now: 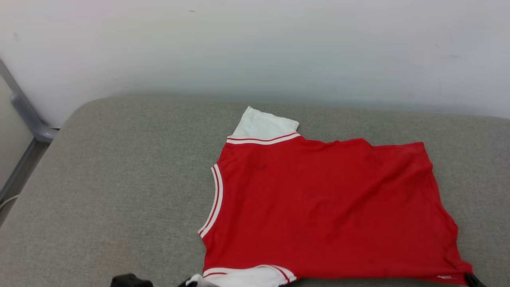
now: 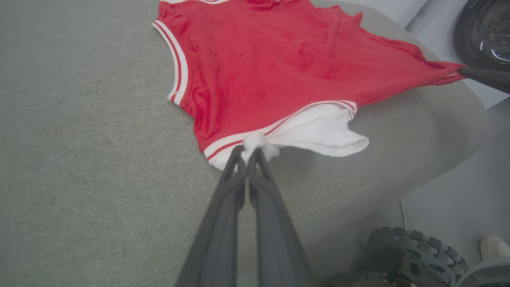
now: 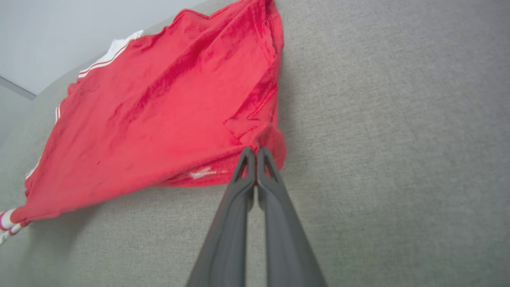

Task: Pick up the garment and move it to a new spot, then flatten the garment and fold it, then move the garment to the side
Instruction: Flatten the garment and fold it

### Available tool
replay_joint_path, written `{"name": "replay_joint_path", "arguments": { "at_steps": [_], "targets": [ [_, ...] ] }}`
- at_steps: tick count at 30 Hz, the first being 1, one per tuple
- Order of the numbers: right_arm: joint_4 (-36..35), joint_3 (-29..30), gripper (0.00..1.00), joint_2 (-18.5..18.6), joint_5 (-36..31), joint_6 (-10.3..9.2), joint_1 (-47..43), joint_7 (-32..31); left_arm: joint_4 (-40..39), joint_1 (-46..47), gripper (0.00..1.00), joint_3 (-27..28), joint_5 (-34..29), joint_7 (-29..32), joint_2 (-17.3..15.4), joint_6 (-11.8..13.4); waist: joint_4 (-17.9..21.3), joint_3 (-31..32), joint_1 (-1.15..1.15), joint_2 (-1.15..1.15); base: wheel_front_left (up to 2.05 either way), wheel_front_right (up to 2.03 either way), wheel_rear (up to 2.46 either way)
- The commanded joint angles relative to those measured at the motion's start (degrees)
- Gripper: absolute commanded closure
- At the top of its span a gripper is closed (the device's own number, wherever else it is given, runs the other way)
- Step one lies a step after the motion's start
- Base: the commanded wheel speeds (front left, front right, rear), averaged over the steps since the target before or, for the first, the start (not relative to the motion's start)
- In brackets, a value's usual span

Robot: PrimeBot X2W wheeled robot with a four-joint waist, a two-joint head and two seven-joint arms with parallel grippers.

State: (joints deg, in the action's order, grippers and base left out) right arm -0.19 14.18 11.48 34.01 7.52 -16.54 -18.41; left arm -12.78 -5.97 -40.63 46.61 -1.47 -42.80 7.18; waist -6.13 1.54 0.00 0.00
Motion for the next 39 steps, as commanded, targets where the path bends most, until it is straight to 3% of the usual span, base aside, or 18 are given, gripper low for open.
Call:
{"name": "replay_joint_path", "arguments": {
  "at_steps": [1, 5, 16, 32, 33, 34, 35, 39],
  "targets": [
    [-0.6, 0.3, 1.0, -0.2, -0.4, -0.06, -0.2, 0.3, -0.3, 1.1, 1.0, 0.7, -0.4, -0.9, -0.2, 0.3, 0.3, -0.4, 0.0, 0.0, 0.0, 0.0, 0.0],
    [-2.8, 0.9, 1.0, -0.6, -1.9, -0.06, 2.4, -0.3, 0.0, 3.5, 1.0, 2.6, -1.3, -3.2, -0.3, -0.1, 0.9, -2.5, 0.0, 0.0, 0.0, 0.0, 0.0],
    [-3.8, -0.1, 1.0, 0.2, -6.2, -0.06, 13.0, -5.7, 5.4, 16.6, 1.0, 4.7, -4.0, -2.0, 1.2, -3.3, 1.5, -11.0, 0.0, 0.0, 0.0, 0.0, 0.0],
    [7.4, -2.5, 1.0, 0.7, -13.8, -0.06, 27.2, -10.8, 22.6, 32.4, 1.0, 1.5, -5.1, 3.2, 5.9, -10.8, 1.7, -17.5, 0.0, 0.0, 0.0, 0.0, 0.0],
    [8.0, -2.7, 1.0, 0.7, -14.2, -0.06, 27.8, -10.6, 23.9, 33.2, 0.71, 1.3, -5.5, 3.0, 6.4, -11.1, 1.7, -17.6, 0.0, 0.0, 0.0, 0.0, 0.0],
    [8.5, -3.0, 0.55, 0.8, -14.6, -0.06, 28.4, -10.2, 25.1, 33.9, 0.12, 1.0, -5.9, 2.6, 6.9, -11.2, 1.6, -17.7, 0.0, 0.0, 0.0, 0.0, 0.0],
    [9.2, -3.0, 0.0, 0.8, -15.1, -0.06, 28.8, -10.1, 26.3, 34.3, 0.0, 0.6, -6.1, 2.4, 7.4, -11.5, 1.6, -17.6, 0.0, 0.0, 0.0, 0.0, 0.0],
    [10.4, -4.7, 0.0, 1.7, -16.8, -0.06, 30.0, -7.9, 30.8, 35.5, 0.0, 0.3, -6.6, -0.2, 9.5, -12.0, 1.5, -16.5, 0.0, 0.0, 0.0, 0.0, 0.0]
  ]
}}
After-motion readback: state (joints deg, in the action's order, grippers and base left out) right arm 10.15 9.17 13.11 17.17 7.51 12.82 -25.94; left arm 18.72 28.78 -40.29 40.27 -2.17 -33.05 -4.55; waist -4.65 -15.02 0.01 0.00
